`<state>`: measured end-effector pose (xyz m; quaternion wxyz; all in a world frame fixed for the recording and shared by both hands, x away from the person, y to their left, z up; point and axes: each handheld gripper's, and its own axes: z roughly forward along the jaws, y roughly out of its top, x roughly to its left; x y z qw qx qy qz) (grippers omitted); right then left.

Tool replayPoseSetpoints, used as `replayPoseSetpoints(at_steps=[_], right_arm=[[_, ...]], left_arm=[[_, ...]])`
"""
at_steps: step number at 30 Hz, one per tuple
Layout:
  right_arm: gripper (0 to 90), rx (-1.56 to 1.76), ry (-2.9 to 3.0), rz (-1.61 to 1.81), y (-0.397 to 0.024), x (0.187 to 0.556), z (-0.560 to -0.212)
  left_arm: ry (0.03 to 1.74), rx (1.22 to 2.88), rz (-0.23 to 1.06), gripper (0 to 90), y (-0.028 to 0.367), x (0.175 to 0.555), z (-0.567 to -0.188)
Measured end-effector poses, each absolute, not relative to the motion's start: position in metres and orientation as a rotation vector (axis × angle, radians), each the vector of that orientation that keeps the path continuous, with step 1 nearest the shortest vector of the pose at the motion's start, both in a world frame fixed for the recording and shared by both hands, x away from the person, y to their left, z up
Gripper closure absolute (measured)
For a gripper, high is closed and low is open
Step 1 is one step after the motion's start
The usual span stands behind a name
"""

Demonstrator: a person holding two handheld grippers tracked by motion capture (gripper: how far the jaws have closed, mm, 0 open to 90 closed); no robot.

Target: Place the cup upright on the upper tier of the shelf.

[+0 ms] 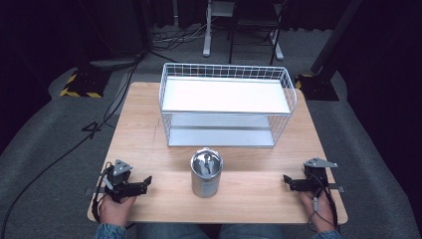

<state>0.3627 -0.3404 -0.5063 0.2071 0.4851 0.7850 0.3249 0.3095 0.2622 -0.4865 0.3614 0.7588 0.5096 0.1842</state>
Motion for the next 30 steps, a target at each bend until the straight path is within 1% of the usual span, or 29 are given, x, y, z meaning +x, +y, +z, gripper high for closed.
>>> replayPoseSetpoints(at_steps=[7,11,15,23,30], right_arm=[[0.4,1.347,2.186,0.905,-0.340,0.363,-0.506],[0.4,1.351,2.186,0.905,-0.340,0.363,-0.506],[0.4,1.347,2.186,0.905,-0.341,0.363,-0.506],[0.4,1.347,2.186,0.905,-0.340,0.363,-0.506],[0.4,1.347,2.184,0.905,-0.340,0.363,-0.506]], left_arm=[[1.193,1.960,0.469,7.7,0.244,0.298,-0.463],[1.152,1.953,0.467,4.8,0.237,0.293,-0.455],[1.074,1.939,0.440,0.3,0.222,0.286,-0.441],[0.930,1.945,0.410,0.0,0.196,0.278,-0.426],[0.841,1.934,0.380,0.0,0.177,0.272,-0.417]])
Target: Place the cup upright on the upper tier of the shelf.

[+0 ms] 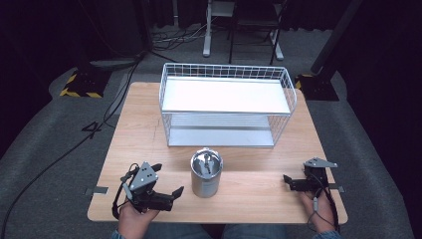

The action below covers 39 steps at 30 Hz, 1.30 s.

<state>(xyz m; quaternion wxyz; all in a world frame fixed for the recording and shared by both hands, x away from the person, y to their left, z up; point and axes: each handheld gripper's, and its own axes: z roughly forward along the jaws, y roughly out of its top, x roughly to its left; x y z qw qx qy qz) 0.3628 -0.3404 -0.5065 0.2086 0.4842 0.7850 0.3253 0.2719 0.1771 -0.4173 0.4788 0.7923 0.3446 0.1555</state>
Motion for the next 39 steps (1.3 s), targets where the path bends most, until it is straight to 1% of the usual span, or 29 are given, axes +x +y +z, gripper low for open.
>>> replayPoseSetpoints(at_steps=[2,5,6,7,10,17,29,36,39], right_arm=[[0.4,1.347,2.184,0.905,-0.340,0.363,-0.506],[0.4,1.347,2.184,0.905,-0.340,0.363,-0.507],[0.4,1.347,2.184,0.906,-0.340,0.363,-0.507],[0.4,1.347,2.184,0.905,-0.340,0.363,-0.507],[0.4,1.347,2.184,0.905,-0.340,0.363,-0.507],[0.4,1.347,2.184,0.905,-0.340,0.363,-0.507],[0.4,1.347,2.184,0.905,-0.340,0.363,-0.507],[0.5,1.347,2.184,0.905,-0.340,0.363,-0.507],[0.4,1.347,2.184,0.905,-0.340,0.363,-0.507]], left_arm=[[0.824,1.932,0.366,0.0,0.173,0.271,-0.417],[0.742,1.922,0.321,0.0,0.162,0.274,-0.418],[0.742,1.922,0.321,0.0,0.162,0.274,-0.418],[0.727,1.902,0.285,0.0,0.159,0.277,-0.422],[0.707,1.885,0.255,0.0,0.153,0.282,-0.427],[0.673,1.865,0.270,0.0,0.139,0.290,-0.435],[0.674,1.832,0.319,0.0,0.115,0.303,-0.445],[0.701,1.818,0.297,0.0,0.107,0.313,-0.455],[0.684,1.821,0.312,0.0,0.103,0.316,-0.459]])
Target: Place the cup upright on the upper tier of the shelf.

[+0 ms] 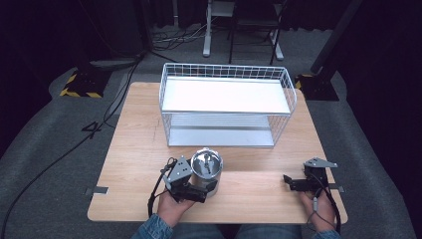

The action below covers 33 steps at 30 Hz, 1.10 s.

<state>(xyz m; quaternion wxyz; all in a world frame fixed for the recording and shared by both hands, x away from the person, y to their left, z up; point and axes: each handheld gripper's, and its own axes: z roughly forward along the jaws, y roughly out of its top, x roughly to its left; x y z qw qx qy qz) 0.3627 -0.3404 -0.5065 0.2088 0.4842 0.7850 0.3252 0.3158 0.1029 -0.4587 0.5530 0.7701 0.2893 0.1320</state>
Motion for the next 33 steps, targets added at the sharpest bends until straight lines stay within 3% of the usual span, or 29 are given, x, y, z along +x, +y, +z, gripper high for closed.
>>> replayPoseSetpoints(at_steps=[18,33], right_arm=[[0.4,1.356,2.175,0.901,-0.340,0.362,-0.507],[0.4,1.366,2.164,0.899,-0.339,0.362,-0.507]], left_arm=[[0.657,1.841,0.394,3.0,0.098,0.312,-0.460],[0.655,1.870,0.410,3.5,0.102,0.312,-0.430]])
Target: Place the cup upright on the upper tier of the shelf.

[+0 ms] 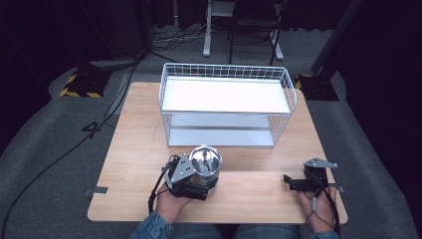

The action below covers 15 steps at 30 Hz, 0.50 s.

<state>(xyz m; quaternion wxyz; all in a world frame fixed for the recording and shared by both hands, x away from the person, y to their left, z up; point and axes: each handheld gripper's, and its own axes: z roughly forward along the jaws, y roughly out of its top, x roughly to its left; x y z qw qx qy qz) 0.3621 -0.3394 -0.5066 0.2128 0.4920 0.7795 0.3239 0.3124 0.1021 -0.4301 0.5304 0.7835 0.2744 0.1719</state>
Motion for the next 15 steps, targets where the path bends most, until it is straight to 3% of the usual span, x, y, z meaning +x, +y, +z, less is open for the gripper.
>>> replayPoseSetpoints(at_steps=[15], right_arm=[[0.4,1.373,2.159,0.895,-0.338,0.362,-0.507]], left_arm=[[0.615,1.882,0.388,3.5,0.098,0.326,-0.381]])
